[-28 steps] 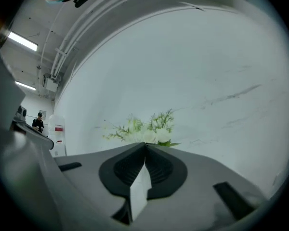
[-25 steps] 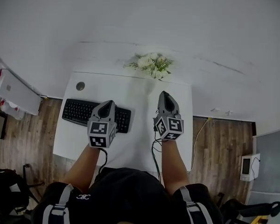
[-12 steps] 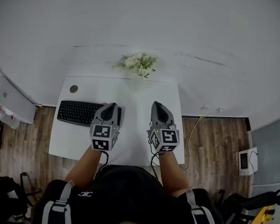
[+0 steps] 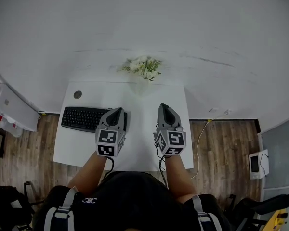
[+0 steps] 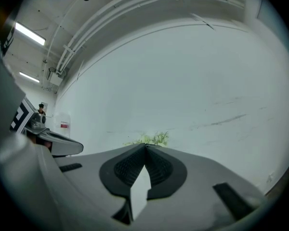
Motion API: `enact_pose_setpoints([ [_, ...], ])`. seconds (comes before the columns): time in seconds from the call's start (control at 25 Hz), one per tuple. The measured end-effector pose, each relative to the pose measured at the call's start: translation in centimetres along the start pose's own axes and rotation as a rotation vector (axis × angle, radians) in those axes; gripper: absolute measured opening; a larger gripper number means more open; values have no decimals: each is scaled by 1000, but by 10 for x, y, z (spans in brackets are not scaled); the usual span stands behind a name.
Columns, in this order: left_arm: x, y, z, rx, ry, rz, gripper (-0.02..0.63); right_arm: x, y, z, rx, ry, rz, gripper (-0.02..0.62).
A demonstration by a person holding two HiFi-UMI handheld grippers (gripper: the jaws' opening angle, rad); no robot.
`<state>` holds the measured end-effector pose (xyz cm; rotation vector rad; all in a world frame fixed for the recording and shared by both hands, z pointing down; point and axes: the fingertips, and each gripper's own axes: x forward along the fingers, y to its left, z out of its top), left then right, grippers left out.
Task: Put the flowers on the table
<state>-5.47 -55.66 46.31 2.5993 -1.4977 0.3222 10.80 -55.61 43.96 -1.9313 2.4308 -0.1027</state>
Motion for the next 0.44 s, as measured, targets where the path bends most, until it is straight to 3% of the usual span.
enact_pose_setpoints([
  [0.44, 20, -3, -1, 14, 7, -21, 2, 9, -15, -3, 6, 14, -16, 0],
])
